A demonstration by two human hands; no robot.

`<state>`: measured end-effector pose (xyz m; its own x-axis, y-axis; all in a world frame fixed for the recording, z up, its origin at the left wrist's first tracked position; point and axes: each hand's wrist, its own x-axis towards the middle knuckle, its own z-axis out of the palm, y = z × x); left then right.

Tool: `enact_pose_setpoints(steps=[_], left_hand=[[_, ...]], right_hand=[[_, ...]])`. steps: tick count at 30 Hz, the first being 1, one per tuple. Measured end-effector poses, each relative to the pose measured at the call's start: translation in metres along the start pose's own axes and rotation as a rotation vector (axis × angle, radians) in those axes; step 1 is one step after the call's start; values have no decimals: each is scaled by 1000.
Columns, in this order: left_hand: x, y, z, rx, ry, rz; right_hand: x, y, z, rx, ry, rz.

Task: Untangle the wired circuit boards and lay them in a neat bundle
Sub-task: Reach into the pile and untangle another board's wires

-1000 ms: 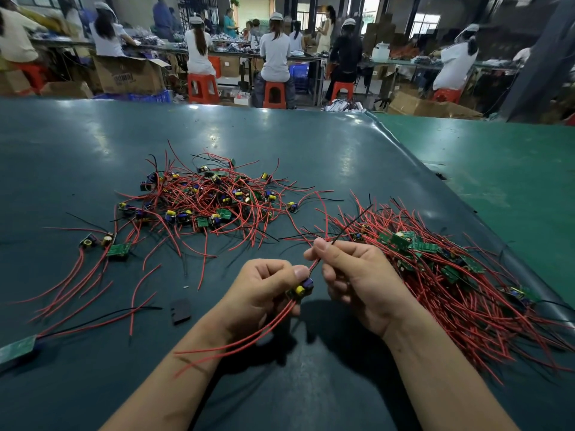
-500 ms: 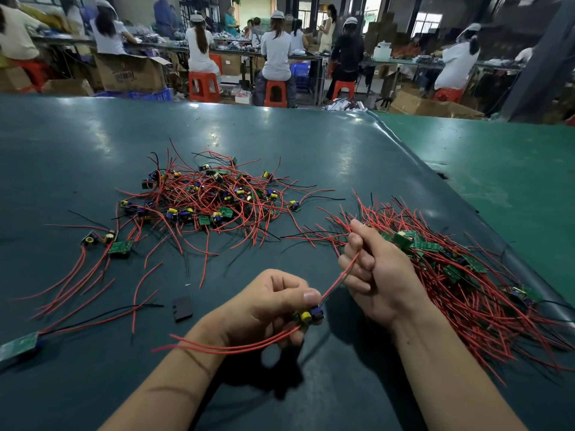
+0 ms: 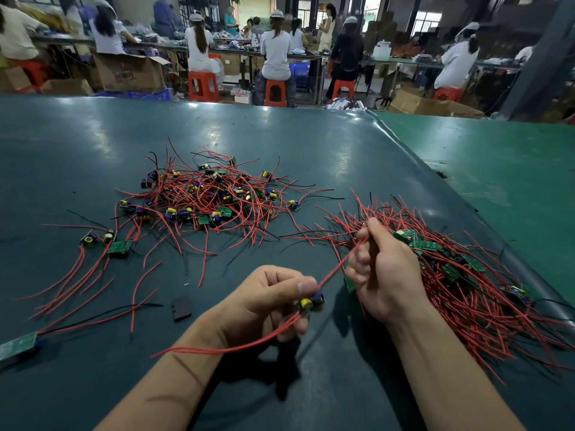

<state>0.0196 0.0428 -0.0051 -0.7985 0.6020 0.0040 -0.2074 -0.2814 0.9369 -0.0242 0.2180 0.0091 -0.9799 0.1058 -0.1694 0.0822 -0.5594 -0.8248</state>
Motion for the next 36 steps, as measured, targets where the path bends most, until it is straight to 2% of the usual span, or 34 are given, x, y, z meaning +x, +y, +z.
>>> enact_pose_setpoints(steps=[3, 7, 8, 12, 15, 21, 24, 28, 31, 34, 36], left_hand=[[3, 0, -1, -160, 187, 66], [7, 3, -4, -345, 328, 214], [7, 4, -4, -355, 351, 244], [11, 4, -6, -416, 486, 299], [14, 1, -4, -374, 528, 276], [16, -4, -6, -283, 503, 215], [18, -5, -2, -131, 483, 182], [20, -8, 4, -66, 501, 178], [21, -6, 0, -158, 595, 192], [19, -4, -3, -274, 551, 206], [17, -5, -3, -245, 499, 218]], right_hand=[[-1, 0, -1, -47, -61, 53], [-16, 18, 7, -481, -301, -21], [-20, 23, 10, -526, -366, -45], [-27, 27, 16, -438, -461, -41], [-29, 28, 17, -439, -462, -71], [-28, 30, 17, -375, -374, -446], [-28, 30, 16, -334, -328, -518], [-29, 28, 15, -560, -364, -643], [-28, 22, 14, -615, -439, -580], [-28, 16, 12, -470, -479, -414], [-29, 16, 12, -333, -474, -290]])
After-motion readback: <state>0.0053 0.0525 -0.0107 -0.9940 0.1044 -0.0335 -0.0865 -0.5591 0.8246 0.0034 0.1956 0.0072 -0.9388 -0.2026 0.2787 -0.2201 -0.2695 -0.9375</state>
